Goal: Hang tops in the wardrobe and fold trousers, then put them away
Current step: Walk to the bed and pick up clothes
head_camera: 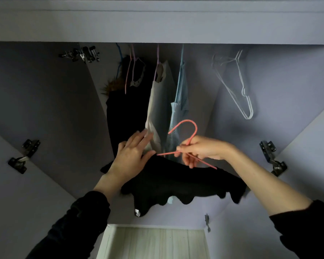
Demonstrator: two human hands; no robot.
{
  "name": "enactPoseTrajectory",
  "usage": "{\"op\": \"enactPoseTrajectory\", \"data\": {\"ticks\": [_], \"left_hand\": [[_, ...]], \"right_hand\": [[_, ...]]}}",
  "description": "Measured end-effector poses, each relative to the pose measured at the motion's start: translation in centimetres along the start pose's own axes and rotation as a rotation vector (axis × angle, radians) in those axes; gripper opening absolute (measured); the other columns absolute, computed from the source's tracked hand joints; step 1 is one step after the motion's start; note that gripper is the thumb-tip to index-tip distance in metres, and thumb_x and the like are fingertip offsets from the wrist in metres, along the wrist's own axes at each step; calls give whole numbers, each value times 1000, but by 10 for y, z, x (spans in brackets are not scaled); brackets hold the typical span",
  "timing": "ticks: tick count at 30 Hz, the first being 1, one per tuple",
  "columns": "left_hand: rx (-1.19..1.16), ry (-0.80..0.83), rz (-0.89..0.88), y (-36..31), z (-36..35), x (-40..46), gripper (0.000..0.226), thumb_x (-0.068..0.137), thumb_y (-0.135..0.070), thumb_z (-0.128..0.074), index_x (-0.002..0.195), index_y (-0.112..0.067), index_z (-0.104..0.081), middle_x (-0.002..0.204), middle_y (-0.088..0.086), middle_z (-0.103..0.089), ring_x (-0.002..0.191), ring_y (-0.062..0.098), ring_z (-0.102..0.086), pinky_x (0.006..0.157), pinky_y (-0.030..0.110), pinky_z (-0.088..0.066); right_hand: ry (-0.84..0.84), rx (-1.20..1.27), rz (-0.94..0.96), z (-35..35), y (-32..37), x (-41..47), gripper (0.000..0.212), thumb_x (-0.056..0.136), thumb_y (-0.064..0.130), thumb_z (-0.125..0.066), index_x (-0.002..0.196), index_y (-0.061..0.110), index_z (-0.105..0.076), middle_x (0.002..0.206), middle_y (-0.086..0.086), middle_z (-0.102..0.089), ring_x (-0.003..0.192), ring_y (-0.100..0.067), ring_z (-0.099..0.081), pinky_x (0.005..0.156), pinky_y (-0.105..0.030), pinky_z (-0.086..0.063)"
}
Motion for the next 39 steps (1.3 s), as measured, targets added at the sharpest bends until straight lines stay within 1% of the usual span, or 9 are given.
{"op": "enactPoseTrajectory", "data": {"ticks": [5, 9, 15, 20, 24, 27, 29, 35, 39], "left_hand": [[270, -53, -210, -29, -5, 24, 61, 97, -31, -46, 150, -22, -17, 159, 8, -6, 146, 30, 0, 115, 49, -13], [463, 37, -248, -44, -25, 63, 65, 99, -39, -35, 150, -28, 4, 158, 8, 15, 144, 32, 14, 115, 52, -3], [502, 115, -242, -51, -49, 92, 65, 100, -45, -29, 151, -20, 3, 156, 11, 22, 144, 31, 16, 115, 51, 2], [491, 152, -209, -46, -44, 85, 65, 101, -43, -28, 151, -18, 4, 156, 11, 18, 144, 29, 17, 115, 48, 5], [384, -74, -362, -75, 2, 77, 63, 99, -32, -42, 151, -18, -11, 158, 16, 1, 145, 34, 4, 115, 51, -2], [349, -328, -476, -95, 50, 71, 56, 93, -17, -54, 144, -9, -34, 153, 20, -23, 142, 37, -16, 113, 57, -19], [370, -456, -504, -105, 75, 72, 56, 90, -11, -57, 142, -7, -37, 151, 19, -28, 142, 35, -20, 111, 59, -22], [558, -624, -383, -122, 118, 99, 70, 83, -12, -60, 146, -8, -29, 153, 15, -25, 143, 33, -13, 110, 59, -6], [635, -655, -321, -117, 121, 113, 83, 77, -13, -68, 147, -10, -24, 155, 9, -20, 143, 30, -11, 107, 64, -7]], "right_hand": [[150, -24, -309, 1, -46, -32, 30, 102, 26, -38, 92, 5, -57, 69, -11, -66, 61, -21, -67, 62, -26, -55], [8, 44, -418, 20, -65, -49, 35, 101, 32, -38, 84, 6, -54, 57, -6, -66, 50, -17, -65, 51, -21, -50], [-271, 431, -289, 56, -72, -65, 15, 98, 11, -47, 92, 1, -57, 62, -6, -69, 53, -15, -67, 45, -18, -49], [-282, 913, -102, 66, -55, -57, 17, 98, 11, -44, 103, 1, -56, 82, -11, -73, 72, -23, -72, 57, -28, -57], [-291, 1043, 23, 74, -41, -38, 22, 100, 15, -41, 116, 3, -50, 92, -14, -72, 83, -27, -71, 65, -38, -60], [-402, 1099, 204, 93, -21, -22, 37, 102, 23, -36, 135, 7, -39, 109, -12, -65, 93, -27, -66, 67, -36, -59], [-440, 1127, 297, 107, -7, -15, 41, 102, 26, -36, 139, 9, -36, 119, -13, -62, 86, -24, -69, 65, -32, -59], [-583, 976, 202, 148, 20, 8, 31, 98, 22, -49, 124, 4, -49, 103, -19, -65, 60, -24, -69, 52, -27, -57], [-690, 909, 234, 179, 36, 20, 24, 97, 24, -51, 114, 8, -55, 86, -8, -66, 47, -15, -66, 37, -16, -44]]}}
Point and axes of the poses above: each hand's wrist, its own x-axis towards the middle knuckle, its own z-axis out of the back of the hand, y = z × x, the point moved 7 cm from there along x, towards the middle knuckle
